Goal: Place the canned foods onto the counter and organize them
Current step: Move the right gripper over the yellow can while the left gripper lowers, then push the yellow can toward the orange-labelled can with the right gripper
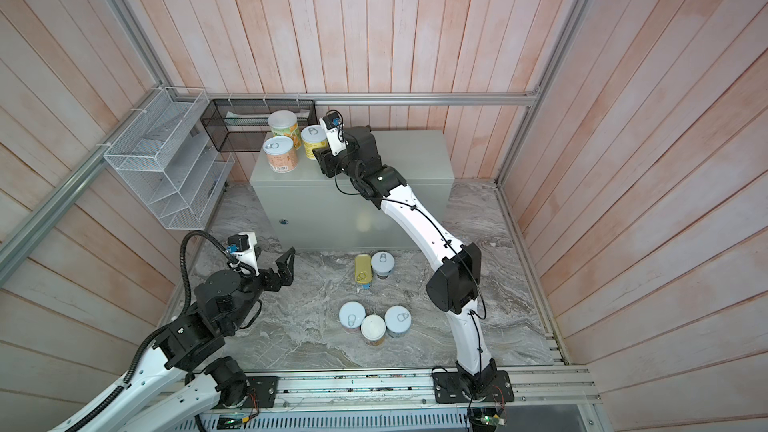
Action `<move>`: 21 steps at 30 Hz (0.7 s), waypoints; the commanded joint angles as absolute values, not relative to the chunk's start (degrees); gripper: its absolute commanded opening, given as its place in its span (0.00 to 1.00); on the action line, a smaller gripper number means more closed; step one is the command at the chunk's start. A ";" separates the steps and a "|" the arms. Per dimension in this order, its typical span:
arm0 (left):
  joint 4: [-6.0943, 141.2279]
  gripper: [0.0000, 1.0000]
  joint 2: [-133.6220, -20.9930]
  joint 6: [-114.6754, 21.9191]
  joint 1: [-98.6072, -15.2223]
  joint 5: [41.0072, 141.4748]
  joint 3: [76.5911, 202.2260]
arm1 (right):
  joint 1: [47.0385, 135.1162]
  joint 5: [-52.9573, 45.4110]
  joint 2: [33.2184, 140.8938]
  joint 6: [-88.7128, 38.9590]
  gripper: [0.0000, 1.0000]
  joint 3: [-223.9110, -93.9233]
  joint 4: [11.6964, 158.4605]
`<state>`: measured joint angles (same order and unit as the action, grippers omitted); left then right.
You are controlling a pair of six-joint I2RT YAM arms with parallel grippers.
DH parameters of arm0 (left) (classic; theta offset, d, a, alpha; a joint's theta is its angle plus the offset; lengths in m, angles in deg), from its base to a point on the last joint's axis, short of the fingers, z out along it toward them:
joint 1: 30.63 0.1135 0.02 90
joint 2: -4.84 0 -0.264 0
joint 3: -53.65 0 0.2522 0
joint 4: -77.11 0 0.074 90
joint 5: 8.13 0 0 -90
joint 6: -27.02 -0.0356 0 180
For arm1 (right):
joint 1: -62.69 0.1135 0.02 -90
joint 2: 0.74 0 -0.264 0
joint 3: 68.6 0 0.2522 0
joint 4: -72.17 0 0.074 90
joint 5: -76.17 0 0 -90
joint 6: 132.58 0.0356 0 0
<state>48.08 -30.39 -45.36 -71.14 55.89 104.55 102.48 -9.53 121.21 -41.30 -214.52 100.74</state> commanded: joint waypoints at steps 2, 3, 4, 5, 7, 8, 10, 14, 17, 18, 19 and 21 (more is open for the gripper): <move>47.31 1.00 -29.95 -44.56 -71.24 55.15 104.06 | 102.86 -11.18 123.79 -42.58 0.58 -217.81 102.43; 47.29 1.00 -30.02 -44.61 -71.22 55.17 104.17 | 102.86 -11.34 124.34 -42.73 0.58 -218.48 102.51; 47.31 1.00 -30.20 -44.55 -71.23 55.16 104.16 | 102.86 -11.40 124.80 -42.99 0.58 -218.88 102.45; 47.32 1.00 -30.30 -44.52 -71.23 55.26 104.16 | 102.81 -11.50 125.32 -43.25 0.59 -219.56 102.45; 47.30 1.00 -30.63 -44.34 -71.23 55.41 104.23 | 102.78 -12.07 126.21 -43.66 0.59 -220.68 102.39; 47.34 1.00 -30.84 -44.20 -71.23 55.49 104.32 | 102.77 -12.24 126.68 -43.82 0.59 -221.30 102.45; 47.28 1.00 -31.26 -44.10 -71.23 55.80 104.41 | 102.77 -12.53 127.61 -44.37 0.61 -222.46 102.73; 47.36 1.00 -32.17 -44.31 -71.22 56.48 104.32 | 102.77 -12.95 127.85 -44.11 0.64 -223.23 102.99; 47.35 1.00 -33.16 -44.40 -71.18 56.69 104.24 | 102.77 -12.22 127.17 -43.99 0.68 -223.25 103.42; 47.26 1.00 -33.51 -44.60 -71.23 56.77 104.32 | 102.77 -11.99 126.66 -43.88 0.69 -223.19 103.88; 47.10 1.00 -33.84 -44.76 -71.23 56.86 104.32 | 102.79 -11.94 126.10 -43.81 0.71 -223.02 104.28; 46.91 1.00 -34.61 -45.72 -71.23 58.06 104.56 | 102.77 -12.24 124.01 -43.71 0.74 -221.63 105.02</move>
